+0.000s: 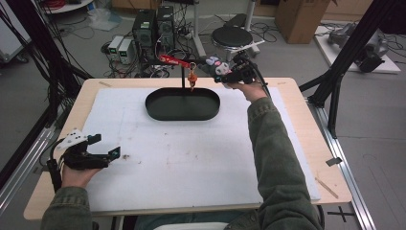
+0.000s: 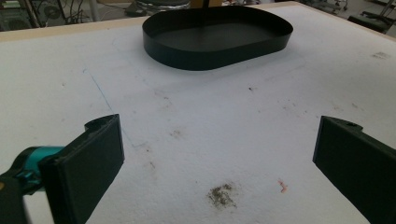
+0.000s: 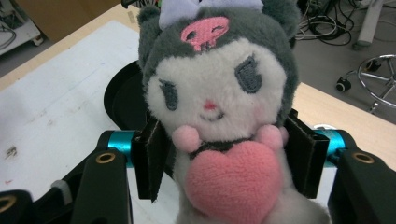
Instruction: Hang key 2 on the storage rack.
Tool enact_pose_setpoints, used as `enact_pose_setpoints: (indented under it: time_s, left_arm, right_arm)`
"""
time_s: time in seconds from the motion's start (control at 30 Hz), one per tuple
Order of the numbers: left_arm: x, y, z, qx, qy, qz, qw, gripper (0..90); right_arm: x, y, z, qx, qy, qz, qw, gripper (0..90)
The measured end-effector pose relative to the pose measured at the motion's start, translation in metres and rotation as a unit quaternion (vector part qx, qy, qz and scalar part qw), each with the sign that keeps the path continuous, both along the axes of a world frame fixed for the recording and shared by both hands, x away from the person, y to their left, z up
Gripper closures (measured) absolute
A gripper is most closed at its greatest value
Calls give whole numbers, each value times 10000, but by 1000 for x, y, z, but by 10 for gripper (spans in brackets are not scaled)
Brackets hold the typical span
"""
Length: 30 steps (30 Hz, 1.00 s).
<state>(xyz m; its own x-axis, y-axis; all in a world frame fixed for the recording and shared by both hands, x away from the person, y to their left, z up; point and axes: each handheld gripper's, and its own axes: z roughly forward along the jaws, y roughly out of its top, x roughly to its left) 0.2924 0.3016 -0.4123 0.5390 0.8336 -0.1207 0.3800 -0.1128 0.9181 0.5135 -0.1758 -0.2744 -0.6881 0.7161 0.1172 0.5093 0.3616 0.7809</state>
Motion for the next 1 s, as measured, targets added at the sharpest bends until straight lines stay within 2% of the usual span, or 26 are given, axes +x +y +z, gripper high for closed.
enact_pose_setpoints:
  time_s: [0.13, 0.2, 0.23, 0.33, 0.5, 0.67, 0.87, 0.93, 1.0]
  left_arm:
    - [0, 0, 0, 21, 19, -9, 10000, 25]
    - [0, 0, 0, 21, 32, -15, 10000, 24]
    - [0, 0, 0, 13, 26, -15, 10000, 24]
    - [0, 0, -1, 9, 34, -20, 10000, 24]
    - [1, -1, -1, 45, 44, -43, 10000, 24]
    - [0, -2, -1, 67, 47, -48, 10000, 25]
    - [0, -2, -1, 67, 67, -51, 9999, 24]
    - [0, -2, -1, 67, 73, -59, 9999, 25]
    - [-1, -2, -1, 67, 63, -44, 9999, 24]
  right_arm:
    - [8, 9, -2, -9, 35, -127, 9999, 402]
    - [12, 11, -5, -34, 115, -225, 9997, 400]
    - [13, 12, -6, 29, 195, -275, 9994, 399]
    - [16, 10, -6, 243, 157, -346, 9990, 398]
    - [18, 6, -5, 251, 10, -563, 9981, 397]
    - [25, 1, -10, 142, 30, -807, 9966, 395]
    - [30, -4, -17, 226, 187, -909, 9954, 387]
    - [31, -8, -19, 248, 249, -963, 9947, 334]
    - [33, -10, -23, 385, 422, -900, 9943, 197]
